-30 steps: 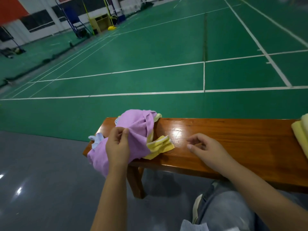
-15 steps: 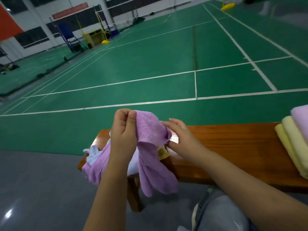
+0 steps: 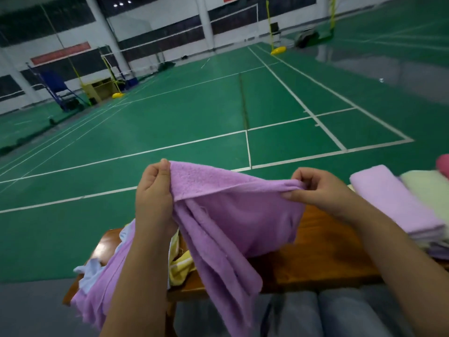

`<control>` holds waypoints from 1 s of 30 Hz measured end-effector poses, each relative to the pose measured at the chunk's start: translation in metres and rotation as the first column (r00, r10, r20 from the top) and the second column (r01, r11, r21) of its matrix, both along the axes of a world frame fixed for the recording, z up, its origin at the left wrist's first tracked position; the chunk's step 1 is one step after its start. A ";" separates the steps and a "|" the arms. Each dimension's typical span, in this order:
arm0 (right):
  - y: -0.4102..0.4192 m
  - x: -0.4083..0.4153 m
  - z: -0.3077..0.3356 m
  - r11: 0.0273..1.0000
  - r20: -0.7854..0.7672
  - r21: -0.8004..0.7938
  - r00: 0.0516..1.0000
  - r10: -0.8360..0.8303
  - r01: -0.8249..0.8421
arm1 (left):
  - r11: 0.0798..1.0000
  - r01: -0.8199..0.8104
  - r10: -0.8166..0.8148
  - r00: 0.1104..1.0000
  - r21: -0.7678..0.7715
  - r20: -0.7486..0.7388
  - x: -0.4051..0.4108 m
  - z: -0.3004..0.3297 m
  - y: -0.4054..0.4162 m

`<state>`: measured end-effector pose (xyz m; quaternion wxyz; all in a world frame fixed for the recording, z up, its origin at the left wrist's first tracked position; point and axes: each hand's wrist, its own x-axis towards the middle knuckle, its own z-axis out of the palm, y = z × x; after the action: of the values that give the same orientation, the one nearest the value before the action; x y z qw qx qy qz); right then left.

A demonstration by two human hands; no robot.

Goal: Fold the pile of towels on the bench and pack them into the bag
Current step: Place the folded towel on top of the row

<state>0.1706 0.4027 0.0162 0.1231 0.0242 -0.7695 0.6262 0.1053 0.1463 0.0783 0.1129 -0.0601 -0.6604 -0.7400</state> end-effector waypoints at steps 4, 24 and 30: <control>0.013 0.006 0.018 0.928 -0.003 -0.356 0.994 0.111 -0.105 | 0.999 0.032 -0.035 0.993 0.025 0.110 -0.010 -0.008 0.013; 0.030 -0.008 -0.169 0.689 0.469 0.722 0.691 -0.551 0.059 | 0.419 0.203 -0.037 0.978 -0.885 0.207 -0.007 -0.221 0.017; 0.021 0.010 -0.179 0.720 0.432 0.663 0.681 -0.591 0.204 | 0.403 0.209 -0.049 0.977 -0.891 0.207 0.028 -0.238 0.020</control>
<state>0.1805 0.4238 -0.1630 -0.0084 -0.3235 -0.8988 0.2957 0.1332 0.1662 -0.1597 -0.0444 -0.1073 -0.9549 -0.2734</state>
